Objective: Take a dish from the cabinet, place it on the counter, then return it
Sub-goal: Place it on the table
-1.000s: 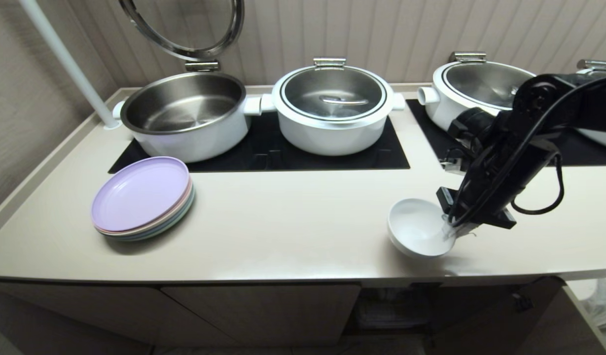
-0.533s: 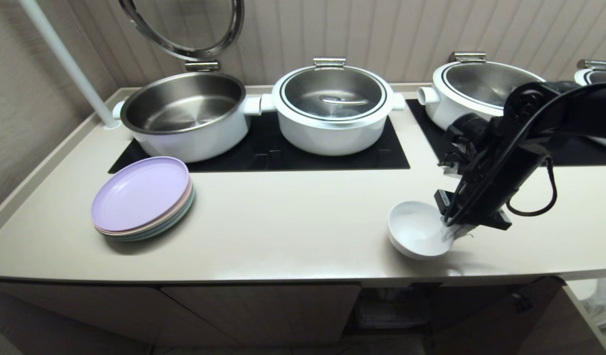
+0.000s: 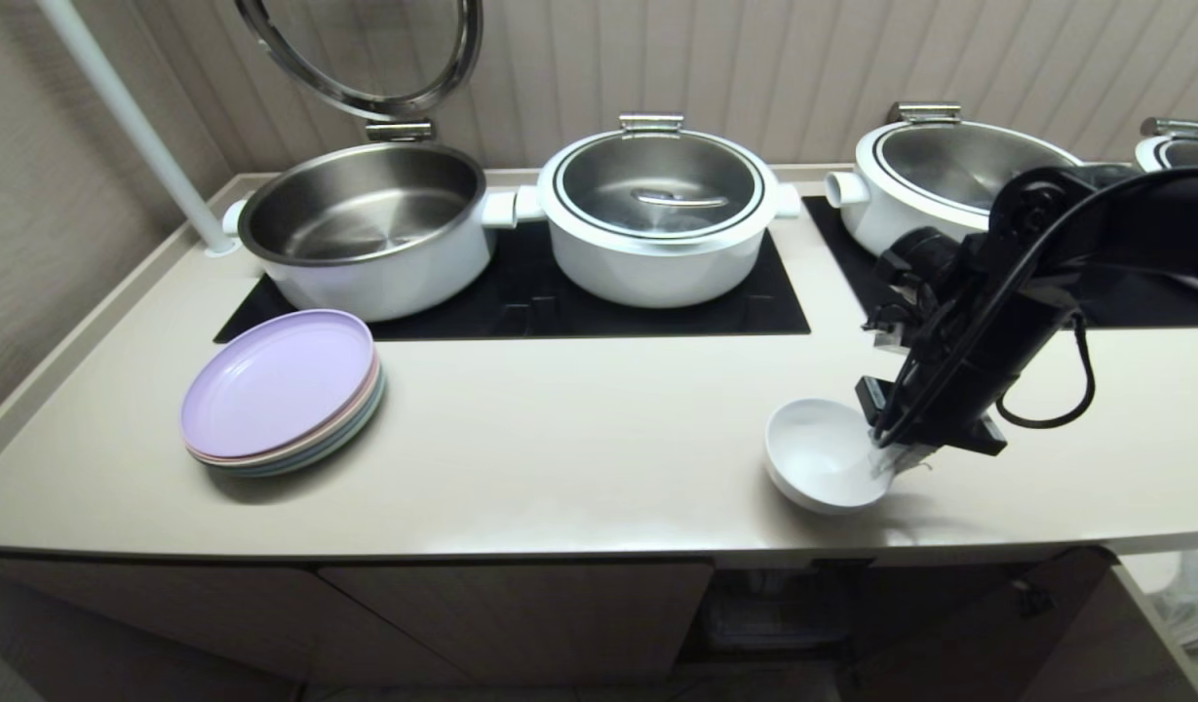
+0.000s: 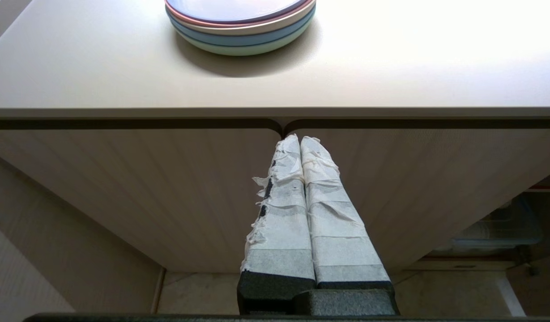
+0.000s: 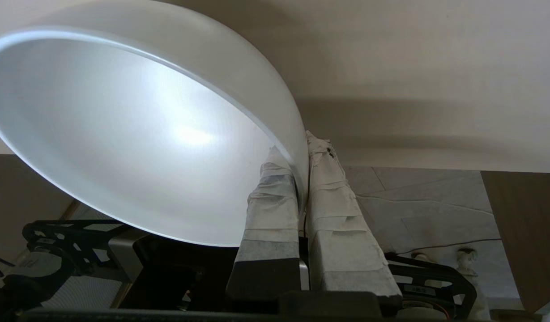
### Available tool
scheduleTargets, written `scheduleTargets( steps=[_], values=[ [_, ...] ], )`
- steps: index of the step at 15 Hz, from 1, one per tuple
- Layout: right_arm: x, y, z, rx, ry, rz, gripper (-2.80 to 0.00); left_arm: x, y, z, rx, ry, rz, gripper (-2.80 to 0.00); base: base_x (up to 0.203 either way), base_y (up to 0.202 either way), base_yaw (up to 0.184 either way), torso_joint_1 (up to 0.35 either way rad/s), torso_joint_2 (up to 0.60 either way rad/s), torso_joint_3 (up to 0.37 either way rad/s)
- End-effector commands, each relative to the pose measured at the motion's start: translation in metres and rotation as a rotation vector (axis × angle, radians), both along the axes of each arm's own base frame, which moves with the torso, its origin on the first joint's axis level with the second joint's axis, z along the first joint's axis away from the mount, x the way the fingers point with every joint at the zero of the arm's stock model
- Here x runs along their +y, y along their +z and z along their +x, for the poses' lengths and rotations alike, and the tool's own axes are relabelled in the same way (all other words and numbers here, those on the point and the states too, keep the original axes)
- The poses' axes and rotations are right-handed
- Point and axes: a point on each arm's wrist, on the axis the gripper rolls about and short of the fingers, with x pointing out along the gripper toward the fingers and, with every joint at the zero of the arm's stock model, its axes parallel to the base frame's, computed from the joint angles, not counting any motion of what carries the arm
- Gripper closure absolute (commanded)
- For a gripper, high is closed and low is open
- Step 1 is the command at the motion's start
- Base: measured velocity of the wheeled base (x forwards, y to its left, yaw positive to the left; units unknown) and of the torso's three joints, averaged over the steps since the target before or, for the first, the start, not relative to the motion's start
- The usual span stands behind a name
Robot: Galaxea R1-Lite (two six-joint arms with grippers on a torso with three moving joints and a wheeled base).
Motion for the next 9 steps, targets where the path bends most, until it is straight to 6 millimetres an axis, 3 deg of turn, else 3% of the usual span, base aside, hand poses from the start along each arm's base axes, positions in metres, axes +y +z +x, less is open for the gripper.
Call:
scheduleTargets(
  steps=[1,9],
  values=[
    [0.0001,-0.0005,-0.0003,0.007,-0.001,-0.001,0.0,0.0,0.0,0.0,0.0,0.001,0.0,0.0,0.0,0.0,0.0,0.0,0.0,0.0],
    [-0.0007,-0.0038,0.0034,0.008,-0.006,-0.001,0.0,0.0,0.0,0.0,0.0,0.001,0.0,0.0,0.0,0.0,0.0,0.0,0.0,0.0]
  ],
)
